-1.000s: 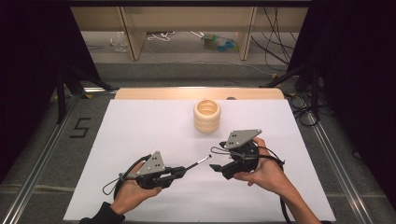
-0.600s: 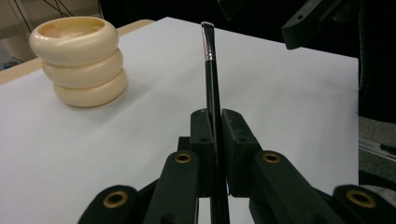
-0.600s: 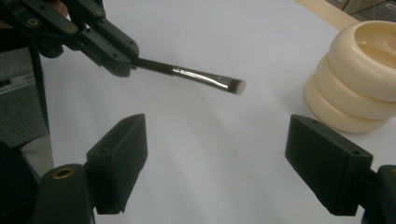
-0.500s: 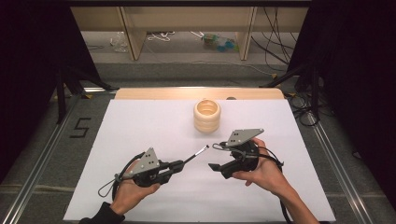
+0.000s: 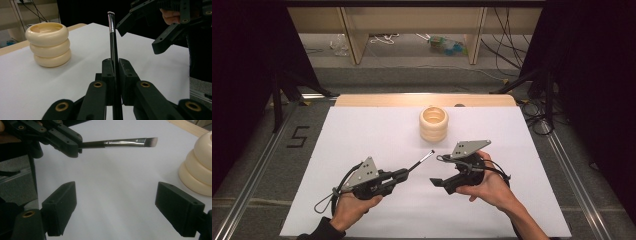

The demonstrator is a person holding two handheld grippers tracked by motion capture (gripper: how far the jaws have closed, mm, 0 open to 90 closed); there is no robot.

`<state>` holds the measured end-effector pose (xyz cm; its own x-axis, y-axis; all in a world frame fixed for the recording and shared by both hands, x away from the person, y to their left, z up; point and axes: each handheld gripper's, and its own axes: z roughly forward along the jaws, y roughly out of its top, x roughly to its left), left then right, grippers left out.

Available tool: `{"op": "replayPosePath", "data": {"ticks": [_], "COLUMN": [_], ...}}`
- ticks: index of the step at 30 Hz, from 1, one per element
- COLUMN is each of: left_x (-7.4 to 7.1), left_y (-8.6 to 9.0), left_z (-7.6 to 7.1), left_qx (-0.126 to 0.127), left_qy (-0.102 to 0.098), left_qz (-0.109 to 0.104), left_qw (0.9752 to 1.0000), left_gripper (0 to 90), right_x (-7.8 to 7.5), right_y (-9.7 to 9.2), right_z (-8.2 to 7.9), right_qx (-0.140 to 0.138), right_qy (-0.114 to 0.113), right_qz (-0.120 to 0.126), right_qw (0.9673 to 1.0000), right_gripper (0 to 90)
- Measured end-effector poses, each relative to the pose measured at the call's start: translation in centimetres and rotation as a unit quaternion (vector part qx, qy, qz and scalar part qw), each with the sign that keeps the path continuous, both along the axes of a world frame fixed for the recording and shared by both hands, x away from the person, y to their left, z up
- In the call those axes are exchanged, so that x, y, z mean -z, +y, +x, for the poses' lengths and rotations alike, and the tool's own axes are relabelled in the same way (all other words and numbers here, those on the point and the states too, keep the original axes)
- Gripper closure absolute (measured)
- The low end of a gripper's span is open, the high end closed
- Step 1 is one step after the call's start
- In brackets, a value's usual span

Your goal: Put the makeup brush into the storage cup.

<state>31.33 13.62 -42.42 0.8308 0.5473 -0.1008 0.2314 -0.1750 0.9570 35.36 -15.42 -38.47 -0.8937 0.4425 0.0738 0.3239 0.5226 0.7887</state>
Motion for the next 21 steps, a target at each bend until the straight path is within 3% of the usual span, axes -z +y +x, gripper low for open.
{"op": "replayPosePath", "data": {"ticks": [6,16,21], "left_x": [-0.1,-0.1,-0.1], "left_y": [0.0,-0.1,-0.2], "left_z": [0.0,-0.2,-0.2], "left_qx": [0.0,-0.005,-0.003], "left_qy": [-0.002,0.001,-0.002], "left_qz": [-0.006,-0.02,-0.023], "left_qw": [1.0,0.9998,0.9997], "left_gripper": [83.3,83.3,83.3], "right_x": [0.3,0.9,1.1], "right_y": [0.1,0.8,1.0], "right_z": [0.1,0.0,-0.1], "right_qx": [0.004,0.004,0.008], "right_qy": [0.011,0.011,0.017], "right_qz": [0.034,0.05,0.071], "right_qw": [0.9993,0.9987,0.9973], "right_gripper": [17.1,16.5,16.5]}}
